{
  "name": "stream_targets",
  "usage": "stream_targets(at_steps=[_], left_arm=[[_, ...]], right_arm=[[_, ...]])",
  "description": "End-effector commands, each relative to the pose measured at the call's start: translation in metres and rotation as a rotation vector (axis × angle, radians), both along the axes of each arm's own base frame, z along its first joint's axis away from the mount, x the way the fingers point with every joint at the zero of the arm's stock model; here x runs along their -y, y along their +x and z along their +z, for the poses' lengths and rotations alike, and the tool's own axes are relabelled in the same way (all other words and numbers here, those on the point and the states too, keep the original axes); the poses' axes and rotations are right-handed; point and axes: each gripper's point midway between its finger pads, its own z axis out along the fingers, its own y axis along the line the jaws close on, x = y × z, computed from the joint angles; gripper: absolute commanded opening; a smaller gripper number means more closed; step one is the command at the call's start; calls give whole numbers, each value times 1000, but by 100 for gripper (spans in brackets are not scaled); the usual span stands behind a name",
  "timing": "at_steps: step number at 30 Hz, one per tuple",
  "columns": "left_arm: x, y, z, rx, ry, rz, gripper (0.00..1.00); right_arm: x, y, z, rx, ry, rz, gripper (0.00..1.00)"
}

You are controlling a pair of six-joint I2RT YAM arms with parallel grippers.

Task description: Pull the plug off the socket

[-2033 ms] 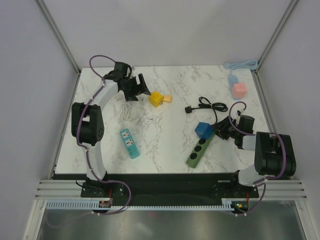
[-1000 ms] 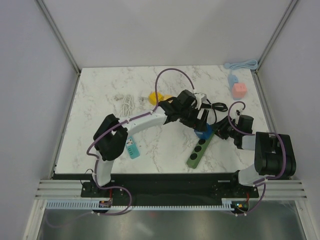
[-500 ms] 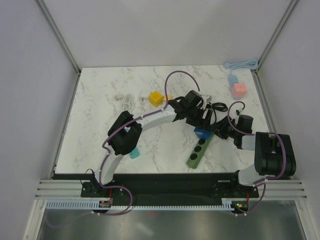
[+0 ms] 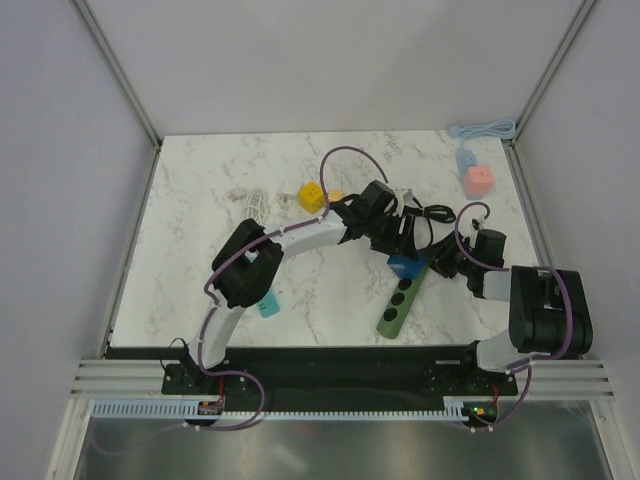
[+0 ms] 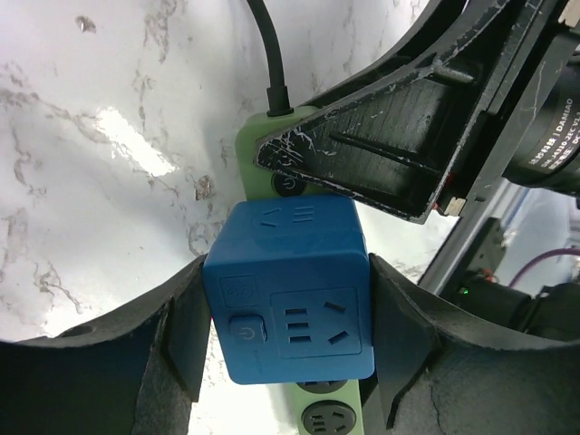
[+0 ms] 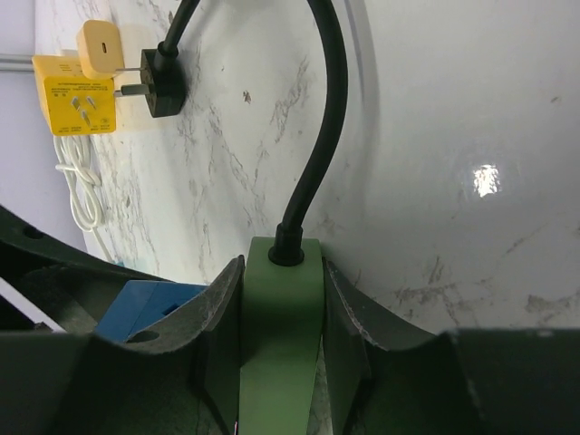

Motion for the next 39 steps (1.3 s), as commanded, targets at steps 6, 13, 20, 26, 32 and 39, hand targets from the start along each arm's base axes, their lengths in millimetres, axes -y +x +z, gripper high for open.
stream_targets(at_steps=[6, 13, 20, 26, 32, 39], left_arm=[[-8, 1, 50, 289, 41, 61, 2], [-5, -13, 73, 47, -264, 22, 2], [-10, -18, 77, -98, -369, 25, 2], [-31, -2, 54, 218, 39, 81, 2], [-52, 2, 46, 249, 92, 103, 2], [-46, -8, 67, -18, -201, 94, 2]], right_arm=[[17, 0, -16, 27, -175, 7, 0], [21, 0, -16, 24, -197, -10, 0], [22, -1, -16, 23, -200, -13, 0], [22, -1, -16, 23, -202, -13, 0], [22, -1, -16, 21, -203, -16, 0], [22, -1, -16, 21, -204, -15, 0]])
